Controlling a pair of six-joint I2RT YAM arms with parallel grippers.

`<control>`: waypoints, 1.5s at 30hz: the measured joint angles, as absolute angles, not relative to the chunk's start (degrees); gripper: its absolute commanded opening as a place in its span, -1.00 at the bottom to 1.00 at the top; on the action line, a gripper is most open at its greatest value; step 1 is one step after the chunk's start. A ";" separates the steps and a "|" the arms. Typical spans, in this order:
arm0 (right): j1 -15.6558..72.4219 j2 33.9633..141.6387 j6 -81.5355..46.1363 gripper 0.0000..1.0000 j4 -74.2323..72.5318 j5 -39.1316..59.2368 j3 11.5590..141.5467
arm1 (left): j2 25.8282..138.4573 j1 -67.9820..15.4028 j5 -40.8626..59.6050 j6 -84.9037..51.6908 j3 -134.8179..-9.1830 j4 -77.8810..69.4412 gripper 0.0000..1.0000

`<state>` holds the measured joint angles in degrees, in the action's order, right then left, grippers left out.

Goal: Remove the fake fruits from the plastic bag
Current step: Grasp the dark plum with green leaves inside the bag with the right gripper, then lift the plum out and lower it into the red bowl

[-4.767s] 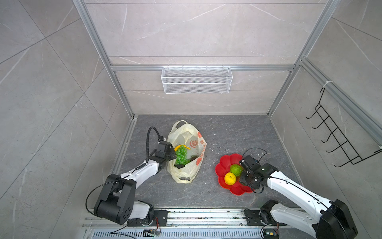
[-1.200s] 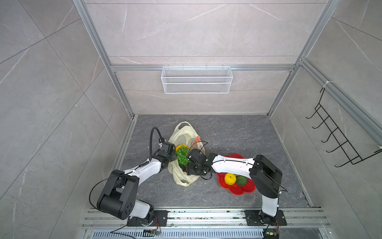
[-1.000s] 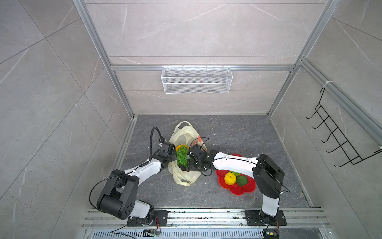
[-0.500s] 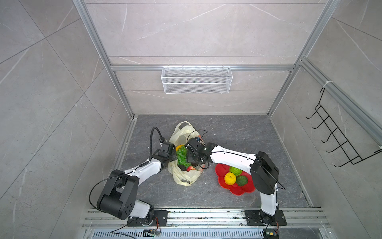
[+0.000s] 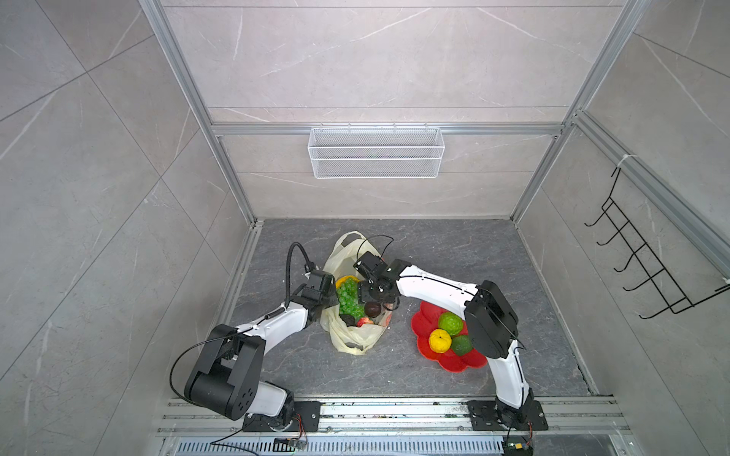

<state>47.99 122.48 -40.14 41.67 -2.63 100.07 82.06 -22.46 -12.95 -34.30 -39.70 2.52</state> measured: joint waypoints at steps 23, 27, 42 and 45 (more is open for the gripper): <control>46.11 131.26 -33.69 0.48 52.86 5.76 109.62 | 82.06 -22.46 -12.95 -34.04 -39.70 2.50 -0.85; 46.13 132.68 -33.36 0.44 52.99 6.61 109.62 | 82.06 -22.46 -12.95 -34.04 -39.70 2.50 -0.85; 46.37 128.18 -33.47 0.02 48.40 7.35 104.20 | 82.06 -22.46 -12.99 -33.89 -39.70 2.50 -0.84; 46.39 122.80 -33.89 0.01 44.71 6.61 99.18 | 82.06 -22.46 -12.99 -33.89 -39.70 2.50 -0.85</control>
<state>46.39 122.80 -33.89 44.71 6.61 99.18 82.06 -22.46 -12.99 -33.89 -39.70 2.50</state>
